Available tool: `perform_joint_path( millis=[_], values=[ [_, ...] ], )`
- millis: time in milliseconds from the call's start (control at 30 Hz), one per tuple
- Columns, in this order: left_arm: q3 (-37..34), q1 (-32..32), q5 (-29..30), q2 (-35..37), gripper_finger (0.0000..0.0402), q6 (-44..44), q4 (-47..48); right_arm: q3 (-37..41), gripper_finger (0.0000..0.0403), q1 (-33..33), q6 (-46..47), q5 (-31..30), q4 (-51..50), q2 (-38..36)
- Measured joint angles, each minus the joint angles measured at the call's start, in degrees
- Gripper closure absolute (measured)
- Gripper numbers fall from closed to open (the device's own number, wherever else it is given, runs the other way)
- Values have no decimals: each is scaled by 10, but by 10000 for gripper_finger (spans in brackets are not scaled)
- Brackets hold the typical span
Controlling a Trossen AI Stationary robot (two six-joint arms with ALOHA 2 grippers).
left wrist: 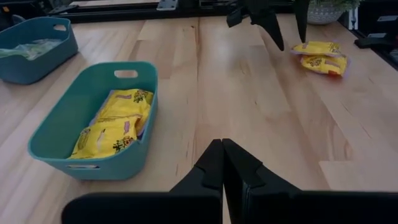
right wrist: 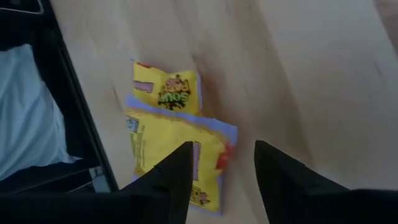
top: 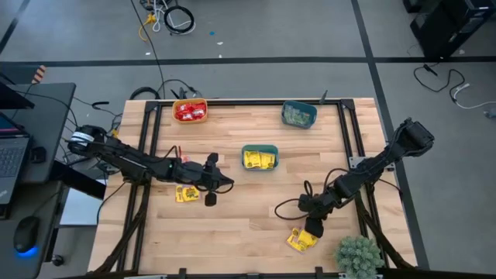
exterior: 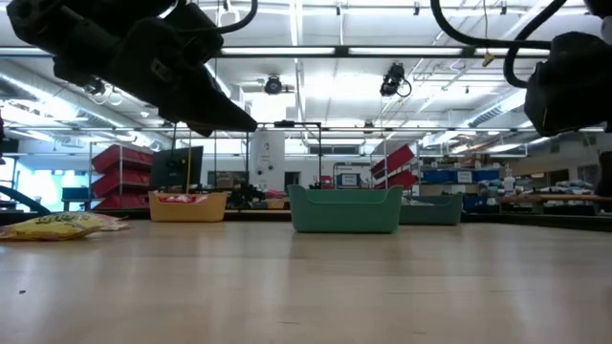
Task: Sort candy
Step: Put the yellow candy into the green bin
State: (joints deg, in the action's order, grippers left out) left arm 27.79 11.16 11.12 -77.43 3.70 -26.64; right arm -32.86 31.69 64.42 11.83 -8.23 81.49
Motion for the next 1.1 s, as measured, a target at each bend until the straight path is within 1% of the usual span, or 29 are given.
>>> perform_joint_path(
  millis=[133,233,300,400,467,600,633,700,833,967,1033,1100],
  values=[
    [0,0,0,0,400,0,12,5,269,2,2,-2,21,12],
    [0,0,1,0,400,3,15,5,278,5,1,3,65,48],
    [0,1,3,0,400,6,15,4,279,4,-6,20,90,71],
    [0,2,7,0,400,8,17,-7,288,4,-17,25,82,87],
    [0,2,8,0,400,10,17,-15,309,4,-36,25,68,86],
    [0,2,10,0,400,11,17,-38,384,1,-77,18,43,67],
    [0,2,10,0,400,11,17,-48,393,0,-90,13,39,60],
    [0,2,13,0,400,11,17,-66,393,-6,-107,6,29,48],
    [0,2,15,0,400,11,17,-108,401,-26,-158,-26,-26,30],
    [0,2,15,0,400,11,17,-169,402,-66,-217,-49,-88,23],
    [0,2,15,0,400,11,18,-193,400,-77,-241,-49,-118,23],
    [0,2,15,0,400,11,23,-207,392,-76,-251,-33,-147,22]
  ],
)
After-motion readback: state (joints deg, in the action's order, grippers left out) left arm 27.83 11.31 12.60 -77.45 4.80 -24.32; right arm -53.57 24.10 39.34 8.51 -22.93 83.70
